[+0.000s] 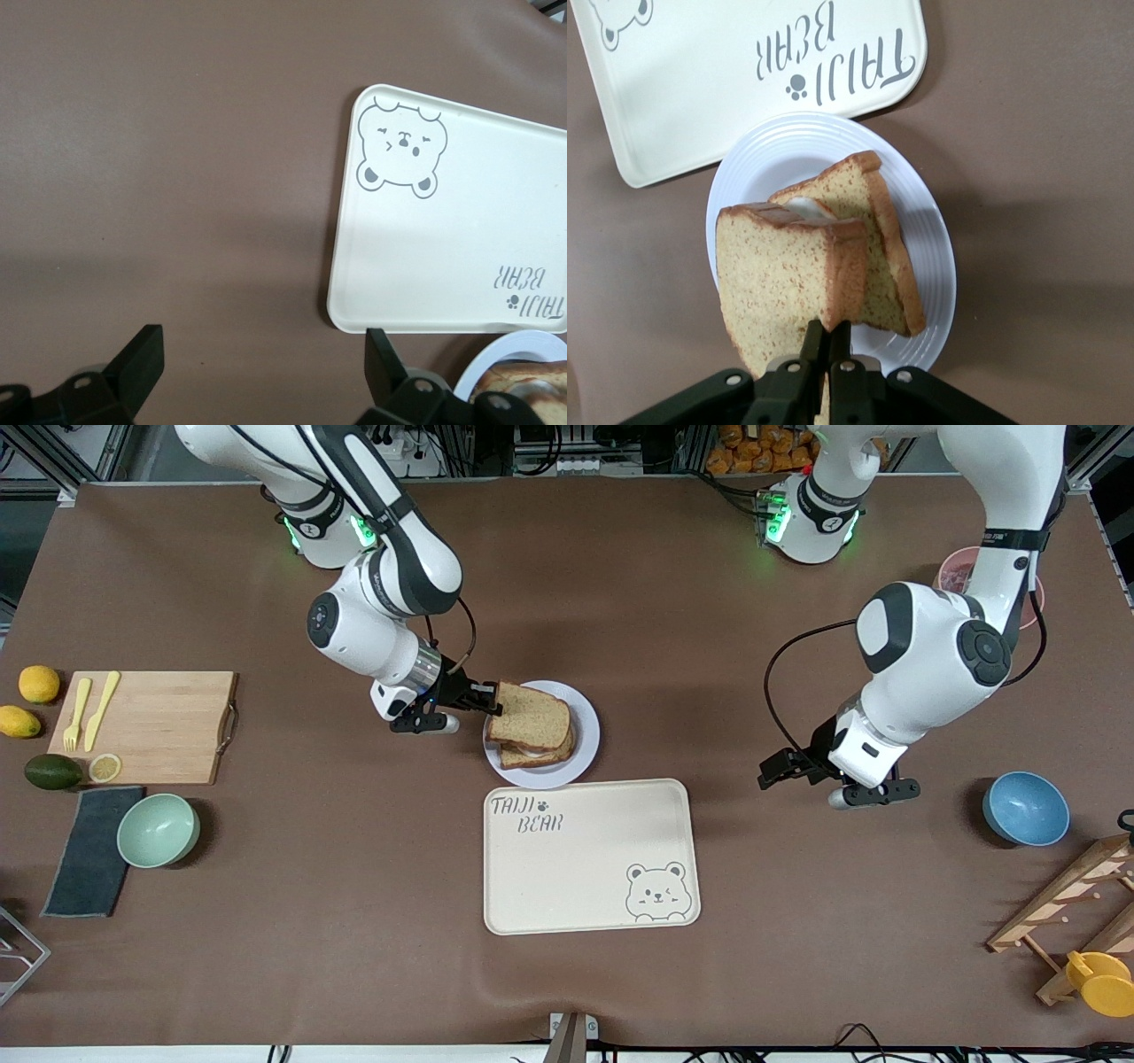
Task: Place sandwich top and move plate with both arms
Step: 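Lay the bread slice onto the egg sandwich on the white plate, then open the right gripper and withdraw while the left gripper reaches the plate, then grip the white plate rim with the left gripper while the right retracts, then slide the white plate with the left gripper onto the bear tray, then open the left gripper and release the plate rim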
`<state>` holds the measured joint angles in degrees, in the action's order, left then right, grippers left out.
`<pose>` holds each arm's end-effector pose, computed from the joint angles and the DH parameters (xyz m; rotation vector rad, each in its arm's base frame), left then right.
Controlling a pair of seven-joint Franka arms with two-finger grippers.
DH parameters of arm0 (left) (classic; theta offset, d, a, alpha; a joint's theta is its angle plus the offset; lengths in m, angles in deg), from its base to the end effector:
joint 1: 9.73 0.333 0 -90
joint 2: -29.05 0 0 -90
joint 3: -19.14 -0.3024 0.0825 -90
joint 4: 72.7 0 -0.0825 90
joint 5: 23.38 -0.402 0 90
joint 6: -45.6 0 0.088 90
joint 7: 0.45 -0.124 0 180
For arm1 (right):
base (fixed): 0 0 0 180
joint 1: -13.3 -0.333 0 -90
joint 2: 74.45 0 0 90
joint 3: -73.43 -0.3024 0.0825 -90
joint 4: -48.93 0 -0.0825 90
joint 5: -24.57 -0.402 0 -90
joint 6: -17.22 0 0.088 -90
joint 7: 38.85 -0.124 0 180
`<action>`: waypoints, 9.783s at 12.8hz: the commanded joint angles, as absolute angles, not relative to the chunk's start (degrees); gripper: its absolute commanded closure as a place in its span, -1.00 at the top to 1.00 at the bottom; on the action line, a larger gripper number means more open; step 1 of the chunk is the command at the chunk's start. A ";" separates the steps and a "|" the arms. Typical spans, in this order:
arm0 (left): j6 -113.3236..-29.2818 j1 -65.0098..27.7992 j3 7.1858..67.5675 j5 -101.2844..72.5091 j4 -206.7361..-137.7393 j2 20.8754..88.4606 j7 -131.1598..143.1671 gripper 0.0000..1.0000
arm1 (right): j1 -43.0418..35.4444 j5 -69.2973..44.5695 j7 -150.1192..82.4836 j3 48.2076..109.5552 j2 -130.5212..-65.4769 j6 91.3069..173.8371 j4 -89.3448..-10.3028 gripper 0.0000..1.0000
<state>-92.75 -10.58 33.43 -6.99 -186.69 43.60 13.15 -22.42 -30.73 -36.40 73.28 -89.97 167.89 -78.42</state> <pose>0.6080 -0.1654 0.3174 2.8225 0.2610 0.1431 0.4674 0.3218 0.2165 -2.6045 0.2077 0.0423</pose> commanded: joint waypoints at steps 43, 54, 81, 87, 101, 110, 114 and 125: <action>-84.39 -14.48 38.21 69.96 -193.99 59.44 -56.29 0.46 | 3.18 -8.57 -39.91 75.28 -94.75 138.62 -54.18 0.89; -84.39 -16.06 40.06 76.11 -192.15 66.92 -64.34 0.08 | 13.30 11.90 -36.83 75.19 -95.10 117.00 -35.99 1.00; -88.17 -22.74 39.71 83.41 -183.71 75.45 -67.50 -0.94 | 12.95 26.23 -42.37 75.01 -75.06 115.83 -42.56 1.00; -88.09 -23.26 40.14 88.94 -183.80 75.10 -79.26 -1.00 | 13.30 27.03 -42.63 74.93 -75.77 115.65 -41.77 1.00; -87.73 -13.26 51.47 98.61 -183.80 70.97 -81.57 -1.00 | 13.12 28.97 -41.84 74.93 -76.29 114.51 -39.66 1.00; -87.56 -1.84 51.84 90.47 -182.12 71.23 -77.28 -1.00 | 14.27 28.52 -37.62 75.10 -75.24 112.84 -39.66 1.00; -87.38 2.48 51.05 83.33 -181.86 72.72 -72.08 -1.00 | 14.18 28.00 -38.06 75.10 -74.71 112.66 -39.75 1.00; -87.12 0.74 46.82 75.41 -173.07 82.48 -66.54 -1.00 | 14.88 26.24 -38.23 75.19 -74.89 112.58 -40.27 1.00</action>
